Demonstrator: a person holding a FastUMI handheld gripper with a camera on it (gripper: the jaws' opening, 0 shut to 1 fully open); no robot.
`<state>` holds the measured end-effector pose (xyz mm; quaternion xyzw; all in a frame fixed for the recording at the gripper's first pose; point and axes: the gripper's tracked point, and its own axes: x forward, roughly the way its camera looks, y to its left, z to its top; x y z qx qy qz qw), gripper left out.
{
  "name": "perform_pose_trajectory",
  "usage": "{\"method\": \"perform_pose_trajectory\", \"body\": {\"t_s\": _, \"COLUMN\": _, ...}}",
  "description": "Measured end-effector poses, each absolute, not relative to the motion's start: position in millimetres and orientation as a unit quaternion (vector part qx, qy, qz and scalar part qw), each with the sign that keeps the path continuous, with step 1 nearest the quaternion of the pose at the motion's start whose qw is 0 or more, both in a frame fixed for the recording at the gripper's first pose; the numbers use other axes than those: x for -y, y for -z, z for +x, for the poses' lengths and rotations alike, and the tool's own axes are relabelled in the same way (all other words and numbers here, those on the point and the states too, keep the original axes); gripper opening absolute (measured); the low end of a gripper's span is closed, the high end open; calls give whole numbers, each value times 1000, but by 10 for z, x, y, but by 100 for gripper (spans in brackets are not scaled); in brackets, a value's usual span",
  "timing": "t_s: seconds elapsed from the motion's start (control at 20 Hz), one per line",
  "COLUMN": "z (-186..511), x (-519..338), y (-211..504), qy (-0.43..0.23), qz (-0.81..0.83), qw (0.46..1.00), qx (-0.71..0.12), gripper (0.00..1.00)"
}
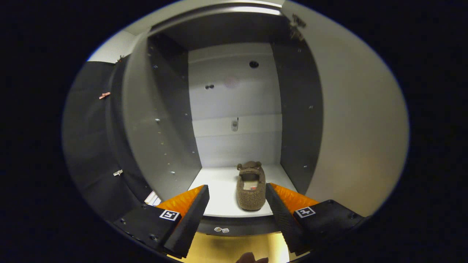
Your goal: Open the shoe cabinet door, grab the shoes and put them into the shoe cabinet, then close the shoe cabinet door.
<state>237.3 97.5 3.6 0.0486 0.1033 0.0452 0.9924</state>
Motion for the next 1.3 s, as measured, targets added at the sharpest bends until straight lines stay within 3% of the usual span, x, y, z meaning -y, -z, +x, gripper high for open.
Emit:
{"method": "perform_pose_trajectory", "body": {"t_s": 0.6, "z": 464, "x": -735, "y": -268, "qy": -61, "qz": 38, "qw": 996, "qx": -57, "gripper": 99}}
{"method": "perform_pose_trajectory", "body": {"t_s": 0.85, "z": -90, "x": -251, "y": -335, "qy": -14, "qz": 17, "qw": 1000, "qx": -7, "gripper": 99}}
{"method": "perform_pose_trajectory", "body": {"t_s": 1.3, "z": -643, "x": 914, "y": -445, "qy": 57, "qz": 16, "qw": 998, "qx": -15, "gripper": 99}}
